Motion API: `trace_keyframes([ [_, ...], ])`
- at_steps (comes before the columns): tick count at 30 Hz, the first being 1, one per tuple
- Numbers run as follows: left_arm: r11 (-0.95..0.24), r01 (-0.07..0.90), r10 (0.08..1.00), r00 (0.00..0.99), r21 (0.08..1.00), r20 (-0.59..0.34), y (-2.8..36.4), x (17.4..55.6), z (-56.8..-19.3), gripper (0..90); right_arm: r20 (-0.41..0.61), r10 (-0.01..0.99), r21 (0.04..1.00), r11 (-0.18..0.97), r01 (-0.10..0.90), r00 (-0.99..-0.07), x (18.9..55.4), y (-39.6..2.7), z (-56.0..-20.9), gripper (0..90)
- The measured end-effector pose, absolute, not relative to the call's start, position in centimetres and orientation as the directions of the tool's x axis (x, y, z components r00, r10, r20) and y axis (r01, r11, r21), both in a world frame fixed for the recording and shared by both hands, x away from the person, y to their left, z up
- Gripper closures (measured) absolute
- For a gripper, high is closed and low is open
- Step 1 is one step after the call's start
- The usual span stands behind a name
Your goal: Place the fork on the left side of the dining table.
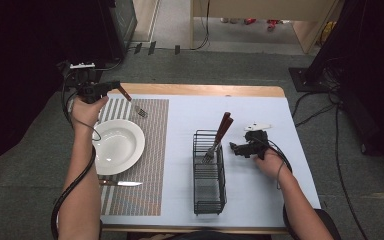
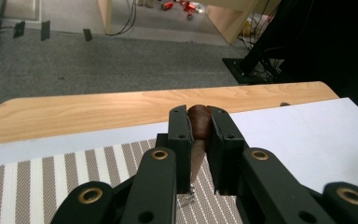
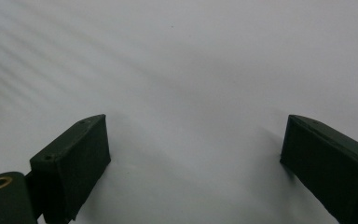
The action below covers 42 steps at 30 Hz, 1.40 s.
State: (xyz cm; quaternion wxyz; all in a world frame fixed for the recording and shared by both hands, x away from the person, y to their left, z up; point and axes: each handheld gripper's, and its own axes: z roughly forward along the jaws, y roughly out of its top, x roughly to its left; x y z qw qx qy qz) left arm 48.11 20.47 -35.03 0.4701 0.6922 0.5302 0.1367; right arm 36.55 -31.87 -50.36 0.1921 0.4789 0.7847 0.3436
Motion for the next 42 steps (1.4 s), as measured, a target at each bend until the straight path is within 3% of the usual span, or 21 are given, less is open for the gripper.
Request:
trace_keyframes([
  [17, -0.028, 0.615, 0.889, 0.377, 0.788, -0.262, 23.4, 48.2, -36.9, 69.9, 0.029, 0.884, 0.723, 0.304, 0.620, -0.467, 36.6, -31.9, -50.4, 7.2],
  [42, -0.012, 0.638, 0.901, 0.341, 0.770, -0.269, 26.4, 48.7, -40.5, 62.2, 0.029, 0.884, 0.722, 0.304, 0.622, -0.466, 36.6, -31.9, -50.4, 7.2],
])
